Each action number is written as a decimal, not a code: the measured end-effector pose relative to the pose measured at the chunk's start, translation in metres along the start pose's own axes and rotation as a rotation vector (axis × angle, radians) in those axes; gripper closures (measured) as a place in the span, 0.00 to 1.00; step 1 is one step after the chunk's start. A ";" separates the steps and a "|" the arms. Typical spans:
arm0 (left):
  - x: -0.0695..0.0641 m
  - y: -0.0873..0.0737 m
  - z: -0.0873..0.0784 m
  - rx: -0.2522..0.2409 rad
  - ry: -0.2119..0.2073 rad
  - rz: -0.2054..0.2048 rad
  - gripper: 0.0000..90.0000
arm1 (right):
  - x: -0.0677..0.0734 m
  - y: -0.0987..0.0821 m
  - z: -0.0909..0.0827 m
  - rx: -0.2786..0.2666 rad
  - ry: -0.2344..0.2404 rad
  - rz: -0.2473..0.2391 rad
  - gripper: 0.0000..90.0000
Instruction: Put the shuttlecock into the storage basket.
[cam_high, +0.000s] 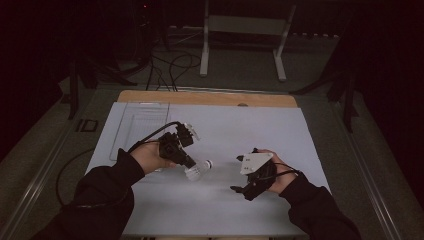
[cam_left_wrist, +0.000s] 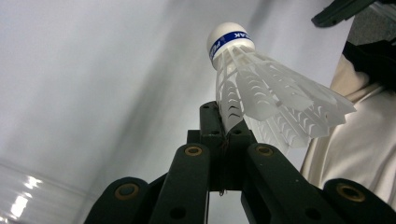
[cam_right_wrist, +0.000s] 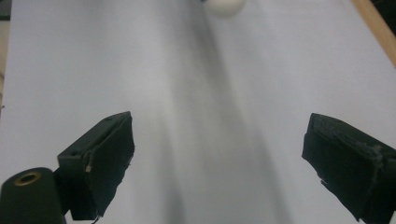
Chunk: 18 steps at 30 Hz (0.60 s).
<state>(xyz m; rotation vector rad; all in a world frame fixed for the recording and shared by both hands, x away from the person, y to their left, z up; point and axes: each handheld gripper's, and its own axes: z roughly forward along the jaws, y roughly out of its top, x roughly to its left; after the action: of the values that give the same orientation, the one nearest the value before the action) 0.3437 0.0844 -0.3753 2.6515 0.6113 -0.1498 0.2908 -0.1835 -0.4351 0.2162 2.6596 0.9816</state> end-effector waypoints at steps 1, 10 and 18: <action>0.001 -0.001 -0.002 -0.001 0.003 -0.005 1.00 | 0.000 -0.003 -0.001 -0.019 -0.009 0.002 0.10; 0.012 -0.011 -0.012 0.013 0.023 -0.047 1.00 | 0.006 -0.027 -0.001 -0.123 -0.039 0.123 0.10; 0.022 -0.019 -0.025 0.004 0.046 -0.080 1.00 | 0.013 -0.045 -0.008 -0.225 -0.143 0.185 0.13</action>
<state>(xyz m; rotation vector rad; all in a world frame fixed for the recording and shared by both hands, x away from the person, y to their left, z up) 0.3557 0.1192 -0.3640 2.6414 0.7337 -0.1140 0.2741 -0.2189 -0.4618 0.4689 2.4095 1.2625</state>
